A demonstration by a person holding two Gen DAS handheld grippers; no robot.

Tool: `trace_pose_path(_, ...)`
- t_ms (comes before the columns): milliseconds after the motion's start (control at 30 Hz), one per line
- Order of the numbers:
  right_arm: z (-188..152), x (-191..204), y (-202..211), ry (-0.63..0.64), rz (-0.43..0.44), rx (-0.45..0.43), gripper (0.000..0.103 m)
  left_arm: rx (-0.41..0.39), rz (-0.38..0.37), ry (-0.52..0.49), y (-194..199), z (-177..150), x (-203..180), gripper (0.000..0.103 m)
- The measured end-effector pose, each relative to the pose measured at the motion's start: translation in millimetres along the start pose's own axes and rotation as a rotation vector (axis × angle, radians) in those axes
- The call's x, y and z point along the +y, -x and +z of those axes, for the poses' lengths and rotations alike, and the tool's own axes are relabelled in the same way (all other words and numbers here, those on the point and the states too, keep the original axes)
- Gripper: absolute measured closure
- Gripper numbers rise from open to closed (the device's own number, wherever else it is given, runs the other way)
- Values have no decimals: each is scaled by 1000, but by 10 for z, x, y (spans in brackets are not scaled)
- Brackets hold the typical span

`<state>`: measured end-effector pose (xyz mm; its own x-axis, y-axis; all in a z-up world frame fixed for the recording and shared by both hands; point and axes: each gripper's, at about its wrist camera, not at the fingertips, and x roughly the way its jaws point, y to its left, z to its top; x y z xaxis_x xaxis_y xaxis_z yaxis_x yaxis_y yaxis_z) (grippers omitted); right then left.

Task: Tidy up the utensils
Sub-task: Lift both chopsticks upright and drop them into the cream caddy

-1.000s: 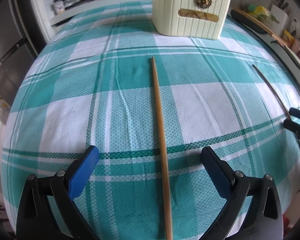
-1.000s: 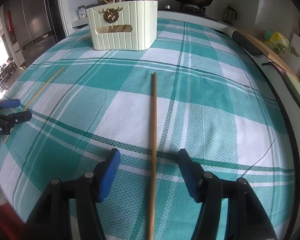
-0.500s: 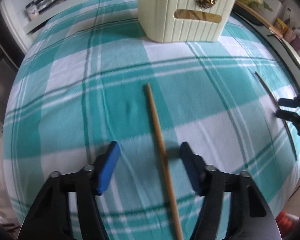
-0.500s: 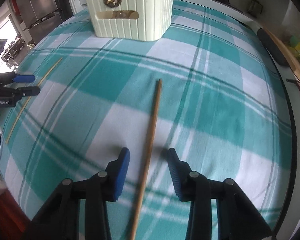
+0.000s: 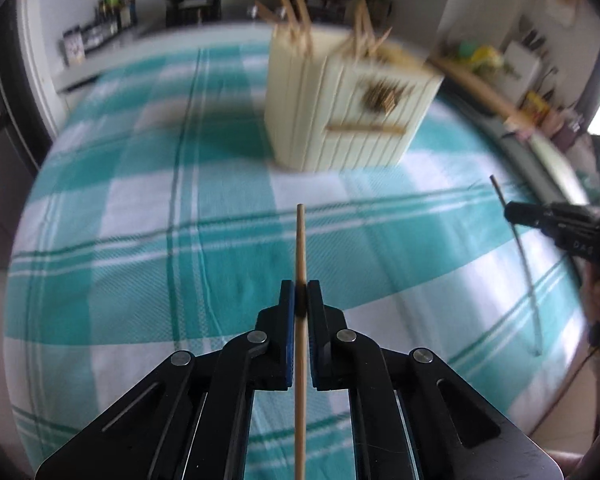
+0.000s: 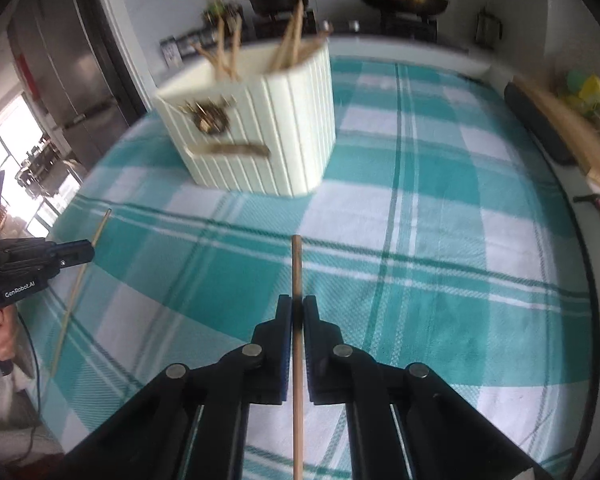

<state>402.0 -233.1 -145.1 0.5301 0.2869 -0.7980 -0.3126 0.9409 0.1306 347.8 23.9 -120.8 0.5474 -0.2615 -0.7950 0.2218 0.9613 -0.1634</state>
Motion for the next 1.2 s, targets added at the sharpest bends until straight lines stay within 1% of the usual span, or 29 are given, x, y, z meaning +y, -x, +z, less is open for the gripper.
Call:
trace_pose_path(133, -45, 134, 554, 6, 32, -109, 97, -111, -55, 7, 490, 8, -58, 99)
trace_pose_path(200, -64, 190, 750, 12, 39, -145, 97, -160, -78, 11, 711, -19, -79, 99)
trace_pose_path(233, -99, 231, 876, 16, 44, -171, 97, -173, -84, 11, 746, 12, -84, 99)
trace_pose_path(300, -95, 269, 990, 22, 50, -198, 97, -204, -96, 9, 889, -12, -109, 99)
trace_pose_path(500, -190, 374, 1275, 35, 47, -278, 97, -261, -118, 18, 1124, -52, -128, 99)
trace_pose_path(633, -178, 434, 1447, 56, 33, -350, 97, -296, -129, 20, 1228, -22, -117, 99)
trace_pose_path(700, -139, 452, 1514, 61, 29, -382, 97, -302, -125, 21, 1227, 15, -104, 99)
trace_pose_path(767, -82, 454, 1540, 59, 34, -396, 98, -293, -130, 20, 1206, 41, -96, 99)
trace_pose_path(833, -15, 461, 1506, 75, 28, -379, 98, -286, -120, 18, 1182, 54, -89, 99)
trace_pose_path(900, 37, 461, 1401, 84, 13, -338, 97, -282, -116, 21, 1165, 43, -78, 99)
trace_pose_path(933, 43, 454, 1342, 87, 10, -314, 97, -279, -116, 26, 1151, 36, -61, 99)
trace_pose_path(1000, 49, 424, 1143, 87, 2, -238, 96, -276, -117, 34, 1137, 10, -38, 99)
trace_pose_path(1033, 55, 383, 1002, 73, -2, -202, 87, -275, -118, 36, 1134, 3, -32, 99)
trace_pose_path(1067, 50, 340, 901, 66, 9, -176, 76, -272, -118, 39, 1127, -5, -28, 99)
trace_pose_path(1100, 68, 285, 716, 52, 41, -126, 59, -269, -118, 42, 1119, -6, -24, 99)
trace_pose_path(1133, 88, 223, 541, 29, 66, -86, 56, -267, -120, 44, 1111, -8, -25, 99)
trace_pose_path(1200, 144, 135, 195, 0, 71, -17, 56, -264, -122, 41, 1107, -11, -44, 99)
